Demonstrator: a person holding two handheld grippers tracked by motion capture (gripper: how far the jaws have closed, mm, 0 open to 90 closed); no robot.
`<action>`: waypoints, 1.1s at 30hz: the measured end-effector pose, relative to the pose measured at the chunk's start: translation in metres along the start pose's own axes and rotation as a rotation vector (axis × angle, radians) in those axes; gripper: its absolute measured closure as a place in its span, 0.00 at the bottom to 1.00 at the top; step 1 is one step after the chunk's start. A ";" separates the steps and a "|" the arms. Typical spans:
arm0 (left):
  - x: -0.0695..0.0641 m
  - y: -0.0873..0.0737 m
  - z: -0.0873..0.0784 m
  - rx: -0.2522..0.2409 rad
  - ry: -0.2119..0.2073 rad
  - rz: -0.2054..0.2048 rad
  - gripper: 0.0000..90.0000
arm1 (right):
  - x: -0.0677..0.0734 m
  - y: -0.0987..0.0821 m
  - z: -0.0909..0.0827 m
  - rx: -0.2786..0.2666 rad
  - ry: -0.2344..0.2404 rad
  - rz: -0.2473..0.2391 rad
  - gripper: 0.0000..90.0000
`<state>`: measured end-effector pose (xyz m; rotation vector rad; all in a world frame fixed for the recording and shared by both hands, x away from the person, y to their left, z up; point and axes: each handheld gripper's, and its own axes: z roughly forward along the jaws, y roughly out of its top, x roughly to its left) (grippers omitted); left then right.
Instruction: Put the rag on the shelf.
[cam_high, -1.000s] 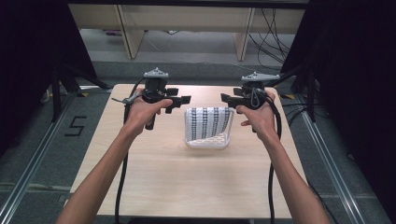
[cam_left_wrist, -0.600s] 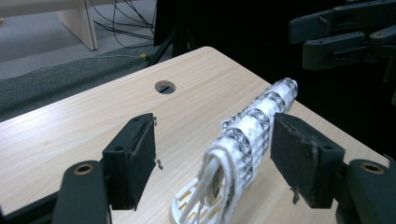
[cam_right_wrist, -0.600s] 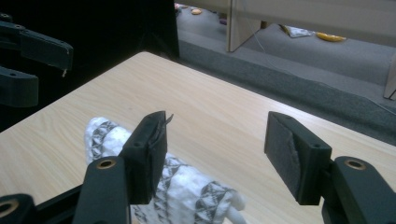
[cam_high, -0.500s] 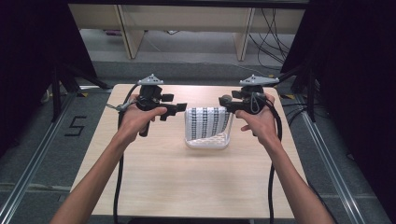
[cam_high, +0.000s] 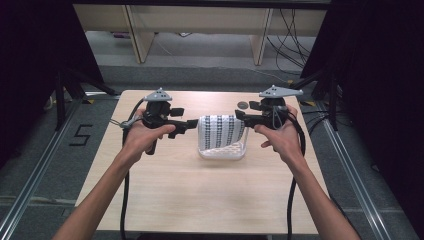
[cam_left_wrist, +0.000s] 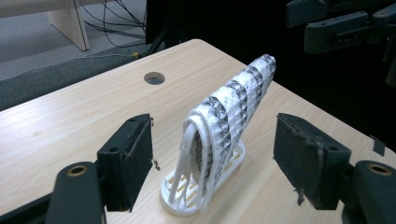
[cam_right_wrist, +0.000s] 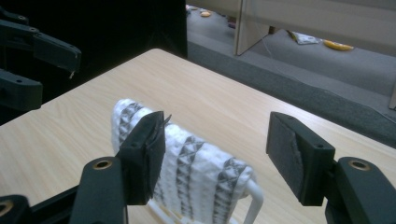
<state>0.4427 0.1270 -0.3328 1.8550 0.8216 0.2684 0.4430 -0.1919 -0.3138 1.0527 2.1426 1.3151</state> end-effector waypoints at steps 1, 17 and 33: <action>0.000 -0.001 -0.001 0.001 -0.001 0.003 0.31 | 0.000 -0.001 0.000 -0.004 0.011 -0.022 0.43; -0.010 -0.020 -0.014 0.004 -0.025 0.020 0.29 | 0.007 -0.010 -0.009 -0.012 0.039 -0.009 0.40; -0.017 -0.047 -0.029 0.006 -0.050 0.042 0.27 | 0.014 -0.024 -0.018 -0.013 0.073 -0.004 0.38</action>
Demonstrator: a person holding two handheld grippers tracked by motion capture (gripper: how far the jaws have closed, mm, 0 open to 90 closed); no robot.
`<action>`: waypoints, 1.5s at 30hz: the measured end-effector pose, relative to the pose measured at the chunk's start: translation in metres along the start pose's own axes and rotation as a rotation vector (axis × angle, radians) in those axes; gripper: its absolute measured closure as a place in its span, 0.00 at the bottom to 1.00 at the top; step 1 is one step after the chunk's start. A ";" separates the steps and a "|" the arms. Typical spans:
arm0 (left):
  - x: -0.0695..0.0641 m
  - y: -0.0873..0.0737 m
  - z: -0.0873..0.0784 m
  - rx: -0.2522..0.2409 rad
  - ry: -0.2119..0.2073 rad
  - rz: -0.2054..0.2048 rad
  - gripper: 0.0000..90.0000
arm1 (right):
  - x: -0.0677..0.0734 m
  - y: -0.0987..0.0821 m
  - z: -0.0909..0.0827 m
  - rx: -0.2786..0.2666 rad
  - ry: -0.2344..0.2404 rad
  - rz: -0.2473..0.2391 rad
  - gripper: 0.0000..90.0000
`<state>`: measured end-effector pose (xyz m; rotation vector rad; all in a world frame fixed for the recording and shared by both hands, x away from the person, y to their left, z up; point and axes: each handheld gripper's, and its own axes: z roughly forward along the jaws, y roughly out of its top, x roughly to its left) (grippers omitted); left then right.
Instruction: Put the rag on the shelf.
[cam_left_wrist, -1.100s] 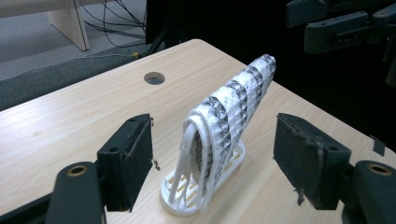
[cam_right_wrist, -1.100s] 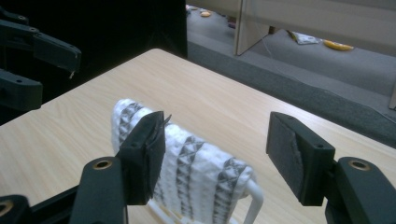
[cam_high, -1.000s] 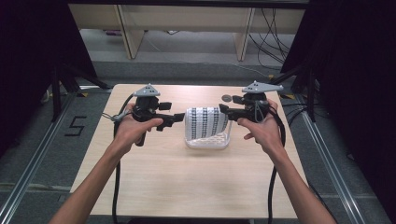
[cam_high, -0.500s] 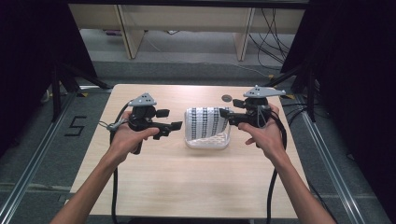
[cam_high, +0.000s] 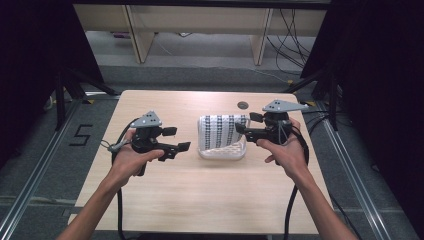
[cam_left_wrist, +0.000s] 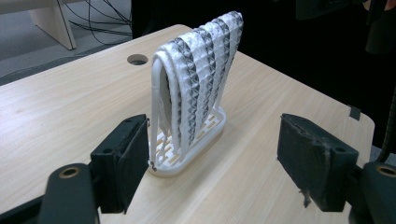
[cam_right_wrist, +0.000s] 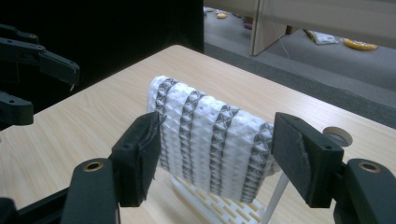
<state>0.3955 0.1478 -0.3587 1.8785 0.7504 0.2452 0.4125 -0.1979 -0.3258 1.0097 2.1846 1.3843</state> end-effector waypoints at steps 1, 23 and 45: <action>-0.001 -0.002 -0.002 0.003 0.005 0.003 0.27 | 0.000 -0.001 -0.001 -0.001 -0.003 0.006 0.38; -0.006 -0.032 -0.010 0.002 -0.015 -0.002 0.18 | 0.007 -0.018 -0.004 -0.015 0.029 -0.002 0.38; -0.029 -0.060 -0.011 0.003 -0.063 0.044 0.18 | 0.023 -0.042 -0.012 -0.001 0.086 0.026 0.37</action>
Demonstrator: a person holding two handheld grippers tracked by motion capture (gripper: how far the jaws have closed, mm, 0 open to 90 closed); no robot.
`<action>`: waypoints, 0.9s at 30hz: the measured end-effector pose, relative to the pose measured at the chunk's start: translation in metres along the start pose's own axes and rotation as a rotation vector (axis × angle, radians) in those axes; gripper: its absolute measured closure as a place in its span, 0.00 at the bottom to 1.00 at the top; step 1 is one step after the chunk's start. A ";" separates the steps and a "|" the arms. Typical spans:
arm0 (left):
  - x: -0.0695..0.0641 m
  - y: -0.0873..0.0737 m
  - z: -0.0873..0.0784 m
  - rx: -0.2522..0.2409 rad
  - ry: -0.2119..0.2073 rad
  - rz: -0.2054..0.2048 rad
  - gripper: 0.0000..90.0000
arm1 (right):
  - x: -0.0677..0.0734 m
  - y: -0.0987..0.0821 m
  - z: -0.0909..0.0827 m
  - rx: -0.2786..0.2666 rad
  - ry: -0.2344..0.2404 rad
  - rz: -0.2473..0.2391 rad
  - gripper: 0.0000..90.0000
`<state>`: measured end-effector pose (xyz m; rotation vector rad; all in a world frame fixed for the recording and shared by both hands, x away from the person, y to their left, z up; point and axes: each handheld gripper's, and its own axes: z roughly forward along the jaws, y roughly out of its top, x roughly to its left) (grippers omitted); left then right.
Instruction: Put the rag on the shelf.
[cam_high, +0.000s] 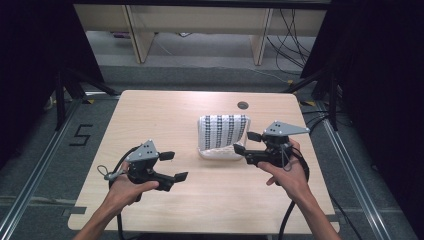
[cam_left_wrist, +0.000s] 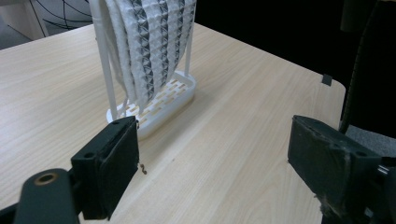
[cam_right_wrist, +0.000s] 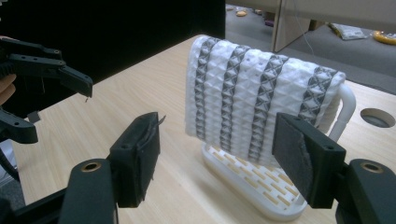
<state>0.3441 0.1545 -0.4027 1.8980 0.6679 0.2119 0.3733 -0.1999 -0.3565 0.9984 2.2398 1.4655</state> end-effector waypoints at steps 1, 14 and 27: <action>0.000 -0.001 0.000 0.000 -0.003 0.004 0.18 | 0.002 -0.002 -0.001 -0.004 0.002 0.000 0.37; -0.003 -0.025 -0.007 -0.015 -0.021 -0.021 0.17 | 0.012 -0.023 -0.007 0.015 -0.003 0.013 0.30; -0.006 -0.053 -0.005 -0.005 -0.043 -0.054 0.16 | 0.029 -0.044 -0.006 0.041 0.010 -0.028 0.22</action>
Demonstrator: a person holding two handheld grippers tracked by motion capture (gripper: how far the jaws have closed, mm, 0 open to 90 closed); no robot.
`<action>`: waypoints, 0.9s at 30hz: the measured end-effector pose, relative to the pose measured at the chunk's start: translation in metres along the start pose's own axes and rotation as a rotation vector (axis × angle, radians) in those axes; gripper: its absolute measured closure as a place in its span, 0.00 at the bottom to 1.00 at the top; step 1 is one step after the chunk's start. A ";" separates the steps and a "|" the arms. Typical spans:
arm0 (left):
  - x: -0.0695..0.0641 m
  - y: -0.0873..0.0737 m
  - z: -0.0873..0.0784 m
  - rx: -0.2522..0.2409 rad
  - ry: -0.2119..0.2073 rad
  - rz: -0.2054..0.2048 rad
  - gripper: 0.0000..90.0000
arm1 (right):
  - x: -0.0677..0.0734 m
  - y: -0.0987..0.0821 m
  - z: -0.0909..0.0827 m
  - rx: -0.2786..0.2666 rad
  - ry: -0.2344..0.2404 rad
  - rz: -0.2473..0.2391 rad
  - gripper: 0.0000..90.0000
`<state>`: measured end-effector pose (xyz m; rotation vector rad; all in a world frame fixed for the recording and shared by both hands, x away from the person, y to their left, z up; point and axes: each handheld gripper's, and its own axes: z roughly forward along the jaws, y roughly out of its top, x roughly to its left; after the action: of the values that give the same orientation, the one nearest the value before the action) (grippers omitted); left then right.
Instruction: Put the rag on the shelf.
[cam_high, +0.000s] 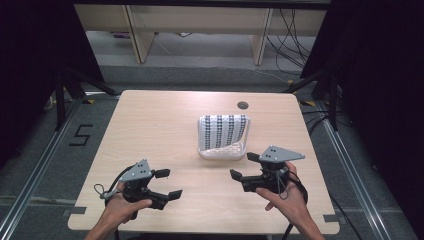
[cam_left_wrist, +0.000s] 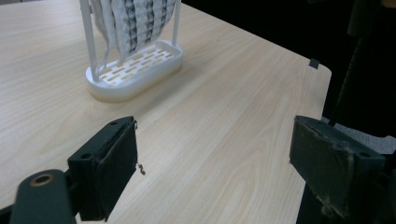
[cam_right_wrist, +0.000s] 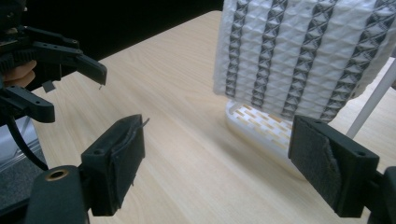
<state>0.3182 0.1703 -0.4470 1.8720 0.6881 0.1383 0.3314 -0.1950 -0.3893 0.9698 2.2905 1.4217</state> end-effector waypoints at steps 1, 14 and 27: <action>0.000 -0.004 0.001 0.008 -0.004 -0.001 0.16 | 0.004 -0.004 0.001 -0.004 0.003 0.003 0.20; -0.007 -0.021 0.002 0.017 -0.006 -0.007 0.16 | 0.015 -0.031 0.009 0.038 0.027 0.007 0.19; -0.019 -0.042 0.002 0.077 0.025 0.031 0.16 | 0.018 -0.066 0.013 0.085 0.034 -0.003 0.19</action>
<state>0.2868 0.1695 -0.4812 1.9578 0.6910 0.1575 0.2988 -0.1931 -0.4512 0.9725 2.3934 1.3598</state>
